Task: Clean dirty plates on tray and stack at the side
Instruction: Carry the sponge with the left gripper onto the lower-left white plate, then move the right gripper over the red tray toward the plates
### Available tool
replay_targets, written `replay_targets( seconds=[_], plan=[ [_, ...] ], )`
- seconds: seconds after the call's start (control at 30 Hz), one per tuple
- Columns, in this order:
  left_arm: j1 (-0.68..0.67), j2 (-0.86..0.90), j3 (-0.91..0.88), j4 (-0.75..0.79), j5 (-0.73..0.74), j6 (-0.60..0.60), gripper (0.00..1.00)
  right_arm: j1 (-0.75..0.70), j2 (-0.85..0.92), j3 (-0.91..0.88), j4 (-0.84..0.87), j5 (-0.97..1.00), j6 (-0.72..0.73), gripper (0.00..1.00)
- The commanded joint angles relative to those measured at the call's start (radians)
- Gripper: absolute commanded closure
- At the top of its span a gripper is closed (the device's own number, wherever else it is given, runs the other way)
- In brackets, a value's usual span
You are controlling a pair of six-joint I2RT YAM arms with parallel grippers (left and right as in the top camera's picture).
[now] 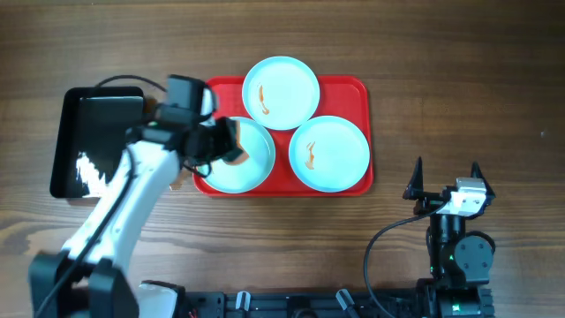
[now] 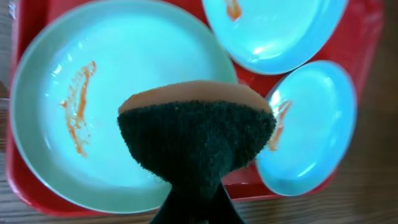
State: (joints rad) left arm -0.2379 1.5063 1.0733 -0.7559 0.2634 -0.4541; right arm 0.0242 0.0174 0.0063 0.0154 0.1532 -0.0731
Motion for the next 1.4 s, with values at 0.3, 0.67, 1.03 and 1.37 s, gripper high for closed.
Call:
replay_targets(
  seconds=[0.3,0.67,1.03,1.37],
  plan=[
    [-0.059,0.208,0.004,0.041,-0.113,0.008,0.82,-0.006,-0.01,-0.001,0.005,-0.016,-0.005,0.0],
    [-0.059,0.187,0.005,0.087,-0.111,0.008,0.22,-0.005,-0.008,-0.001,0.028,-0.697,1.011,0.0],
    [-0.002,-0.041,0.007,-0.015,-0.144,0.008,0.21,-0.005,0.007,0.013,0.254,-0.861,1.429,0.0],
    [0.087,-0.068,0.006,-0.171,-0.148,0.004,0.0,-0.005,0.402,0.431,0.143,-1.021,1.13,0.0]
  ],
)
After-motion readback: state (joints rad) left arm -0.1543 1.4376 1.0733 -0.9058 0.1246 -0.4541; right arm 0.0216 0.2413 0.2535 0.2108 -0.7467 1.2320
